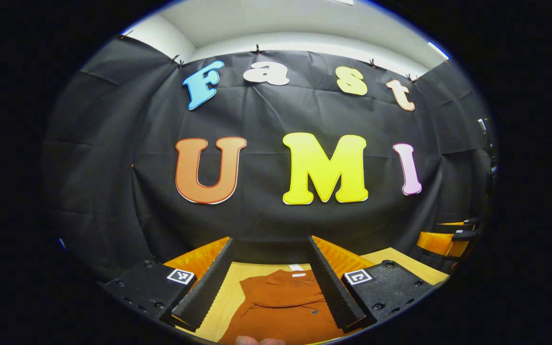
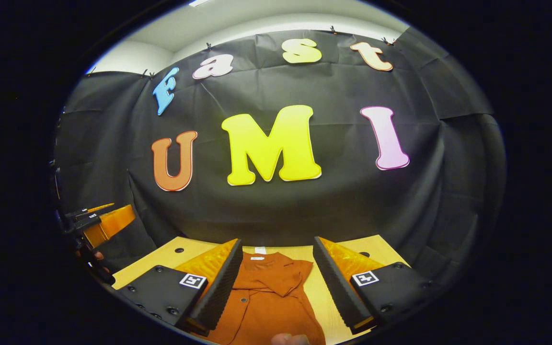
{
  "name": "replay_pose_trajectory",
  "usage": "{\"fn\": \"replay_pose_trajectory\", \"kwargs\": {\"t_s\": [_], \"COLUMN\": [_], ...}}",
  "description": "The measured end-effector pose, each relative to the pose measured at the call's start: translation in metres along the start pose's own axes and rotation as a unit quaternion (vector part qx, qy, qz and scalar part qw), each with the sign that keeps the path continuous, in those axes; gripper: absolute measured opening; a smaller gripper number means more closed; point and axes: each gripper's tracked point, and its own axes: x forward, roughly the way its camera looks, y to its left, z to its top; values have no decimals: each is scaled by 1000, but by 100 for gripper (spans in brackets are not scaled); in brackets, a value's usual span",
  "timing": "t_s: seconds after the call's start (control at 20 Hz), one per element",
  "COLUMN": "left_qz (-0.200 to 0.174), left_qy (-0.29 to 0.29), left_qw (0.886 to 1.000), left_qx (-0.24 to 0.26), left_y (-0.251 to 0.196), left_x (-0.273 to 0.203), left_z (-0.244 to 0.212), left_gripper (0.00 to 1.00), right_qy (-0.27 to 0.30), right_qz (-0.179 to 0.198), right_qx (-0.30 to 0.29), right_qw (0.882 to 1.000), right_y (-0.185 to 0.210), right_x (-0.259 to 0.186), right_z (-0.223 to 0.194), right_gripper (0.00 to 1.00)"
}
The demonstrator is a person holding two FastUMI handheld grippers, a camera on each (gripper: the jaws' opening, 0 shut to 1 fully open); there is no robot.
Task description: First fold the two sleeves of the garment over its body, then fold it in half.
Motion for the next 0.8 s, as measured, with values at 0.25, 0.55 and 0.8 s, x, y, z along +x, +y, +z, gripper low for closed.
{"fn": "replay_pose_trajectory", "kwargs": {"t_s": [0.25, 0.55, 0.8], "left_qz": [-15, -61, -112], "left_qy": [33, 93, 244], "left_qw": [999, 993, 959], "left_qx": [-25, -43, -88], "left_y": [20, 23, 52], "left_x": [6, -5, -51], "left_z": [-22, -64, -162], "left_gripper": [98, 98, 98], "right_qy": [16, 55, 154], "right_qz": [3, 12, 17], "right_qx": [-6, -14, -2], "right_qw": [1000, 998, 988], "right_y": [17, 1, -59], "right_x": [-1, -7, -38], "right_z": [-10, -35, -98], "right_gripper": [94, 94, 94]}}
